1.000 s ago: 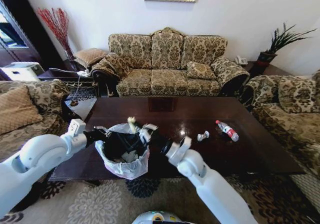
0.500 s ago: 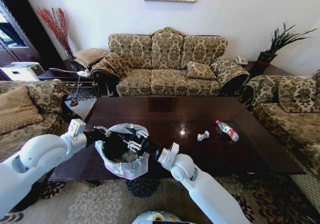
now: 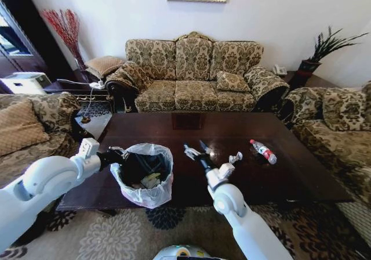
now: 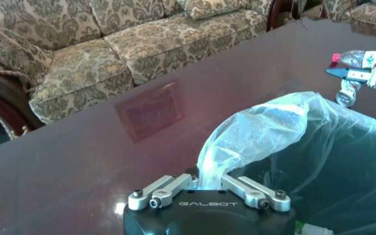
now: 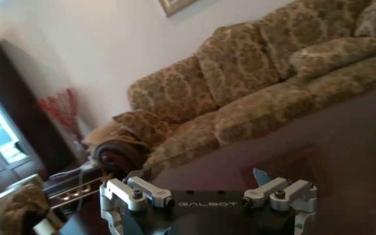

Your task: Move to the front of the table and place the trash on the table into the trash bin.

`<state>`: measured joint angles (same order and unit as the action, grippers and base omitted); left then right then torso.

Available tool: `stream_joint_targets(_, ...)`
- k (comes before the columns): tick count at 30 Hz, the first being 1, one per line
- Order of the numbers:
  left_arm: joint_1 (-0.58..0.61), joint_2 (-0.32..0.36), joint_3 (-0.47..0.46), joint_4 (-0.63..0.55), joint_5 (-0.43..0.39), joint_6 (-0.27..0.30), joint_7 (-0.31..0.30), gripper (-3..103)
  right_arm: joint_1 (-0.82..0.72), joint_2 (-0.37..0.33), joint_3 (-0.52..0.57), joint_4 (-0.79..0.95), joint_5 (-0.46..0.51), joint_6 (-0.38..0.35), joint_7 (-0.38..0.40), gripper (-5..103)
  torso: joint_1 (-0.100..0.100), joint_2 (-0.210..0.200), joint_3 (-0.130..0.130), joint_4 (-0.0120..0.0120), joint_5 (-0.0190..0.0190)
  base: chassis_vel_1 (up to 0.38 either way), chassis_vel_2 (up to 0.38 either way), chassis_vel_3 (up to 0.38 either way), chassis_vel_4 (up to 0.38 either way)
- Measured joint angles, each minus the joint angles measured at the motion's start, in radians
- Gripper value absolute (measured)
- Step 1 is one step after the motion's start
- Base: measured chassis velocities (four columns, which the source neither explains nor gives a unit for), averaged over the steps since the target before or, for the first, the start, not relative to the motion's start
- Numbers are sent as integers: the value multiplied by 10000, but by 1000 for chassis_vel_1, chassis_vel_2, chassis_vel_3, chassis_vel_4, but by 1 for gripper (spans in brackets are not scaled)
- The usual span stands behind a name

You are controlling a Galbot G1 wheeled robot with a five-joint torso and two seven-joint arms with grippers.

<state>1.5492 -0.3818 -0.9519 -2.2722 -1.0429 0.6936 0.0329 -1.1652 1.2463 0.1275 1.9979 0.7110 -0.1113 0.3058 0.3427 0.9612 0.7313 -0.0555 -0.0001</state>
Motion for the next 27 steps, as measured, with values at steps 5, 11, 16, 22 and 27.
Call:
stream_joint_targets(5,0,0,0,1,0,0,-2,2,-22,75,424,-661,-320,270,244,100,0,0,0,3,-1,-32,-37,37,49)
stream_joint_targets(11,0,0,0,1,0,0,-1,2,105,137,441,-1430,-669,628,861,100,0,0,0,0,-2,-117,-139,131,132)
stream_joint_targets(16,0,0,0,-2,-2,0,6,2,378,248,433,-1892,-874,905,2027,100,1,0,1,-4,4,-145,-137,117,109)
stream_joint_targets(22,0,0,0,-1,-2,0,8,2,866,375,382,-2357,226,557,3121,100,0,-1,1,1,-7,-44,-33,18,30)
stream_joint_targets(27,0,0,0,2,0,0,-1,2,1528,643,441,-2824,1501,349,4780,100,1,-2,1,11,-1,18,23,0,-4)
